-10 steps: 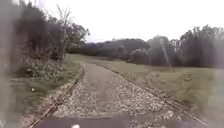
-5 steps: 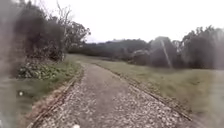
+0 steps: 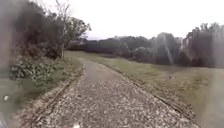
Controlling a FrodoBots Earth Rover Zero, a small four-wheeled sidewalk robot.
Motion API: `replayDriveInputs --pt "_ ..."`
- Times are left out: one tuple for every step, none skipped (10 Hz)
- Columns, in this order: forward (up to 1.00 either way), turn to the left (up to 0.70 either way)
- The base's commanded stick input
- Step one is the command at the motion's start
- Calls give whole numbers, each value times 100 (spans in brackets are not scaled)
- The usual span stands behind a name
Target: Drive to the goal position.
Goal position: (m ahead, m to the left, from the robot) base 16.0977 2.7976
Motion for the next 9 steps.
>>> replayDriveInputs --pt "70 1" --pt "70 0" --pt "70 0" --pt "70 0" --pt "70 0" --pt "70 0" --pt "70 0" --pt "70 0" --pt "70 0"
